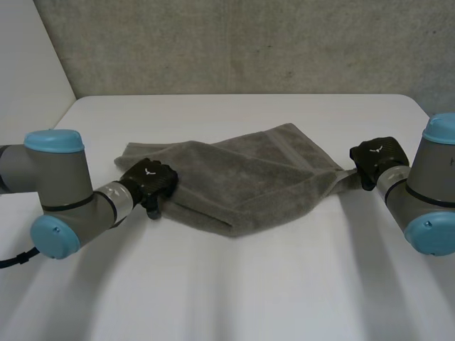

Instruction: Fold the towel.

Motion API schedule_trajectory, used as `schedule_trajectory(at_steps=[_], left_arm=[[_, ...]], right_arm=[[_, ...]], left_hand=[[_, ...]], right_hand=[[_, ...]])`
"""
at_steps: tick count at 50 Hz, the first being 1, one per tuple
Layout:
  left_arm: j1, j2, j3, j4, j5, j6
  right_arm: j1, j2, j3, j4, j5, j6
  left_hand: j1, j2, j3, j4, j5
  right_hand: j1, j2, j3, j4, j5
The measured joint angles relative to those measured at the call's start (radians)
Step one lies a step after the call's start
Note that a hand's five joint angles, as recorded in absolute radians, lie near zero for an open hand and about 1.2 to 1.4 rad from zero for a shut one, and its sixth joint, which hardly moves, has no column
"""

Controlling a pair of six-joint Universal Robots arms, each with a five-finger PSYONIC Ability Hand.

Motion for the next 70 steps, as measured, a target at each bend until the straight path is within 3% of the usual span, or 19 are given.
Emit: schedule_trajectory(at_steps=[18, 23, 31, 37, 49, 55, 59, 70], left_arm=[[-0.007, -0.007, 0.012, -0.009, -0.011, -0.005], [-0.011, -0.006, 0.012, -0.012, -0.011, -0.007], [-0.02, -0.001, 0.006, -0.015, -0.011, -0.007], [-0.024, 0.003, 0.004, -0.024, -0.011, -0.008], [-0.013, 0.15, -0.015, -0.08, -0.011, -0.013], [0.006, 0.31, -0.039, -0.095, -0.015, -0.027], [0.026, 0.444, -0.046, -0.125, -0.015, -0.062], [0.068, 0.632, -0.05, -0.234, -0.008, -0.1]], right_arm=[[0.0, 0.002, 0.0, -0.001, -0.002, 0.0], [0.0, 0.002, 0.0, -0.001, -0.002, 0.0], [0.0, 0.002, 0.0, -0.001, -0.002, 0.0], [0.0, 0.001, 0.0, -0.001, -0.002, 0.0], [-0.004, -0.085, -0.015, 0.027, -0.002, 0.005], [-0.008, -0.212, -0.057, 0.122, -0.027, 0.005], [-0.019, -0.303, -0.136, 0.279, -0.078, 0.006], [-0.049, -0.411, -0.271, 0.578, -0.144, -0.02]], left_hand=[[0.11, 0.112, 0.112, 0.114, 0.105], [0.37, 0.365, 0.37, 0.372, 0.369], [0.468, 0.471, 0.472, 0.474, 0.467], [0.688, 0.709, 0.71, 0.705, 0.697], [0.704, 0.735, 0.735, 0.74, 0.731], [0.704, 0.735, 0.735, 0.74, 0.731], [0.707, 0.735, 0.735, 0.741, 0.731], [0.708, 0.735, 0.735, 0.741, 0.731]], right_hand=[[0.0, 0.0, 0.0, 0.0, 0.0], [0.0, 0.0, 0.0, 0.0, 0.0], [0.0, 0.0, 0.0, 0.0, 0.0], [0.0, 0.0, 0.0, 0.0, 0.0], [0.0, 0.0, 0.0, 0.0, 0.0], [0.0, 0.0, 0.0, 0.0, 0.0], [0.0, 0.0, 0.0, 0.0, 0.0], [0.0, 0.0, 0.0, 0.0, 0.0]])
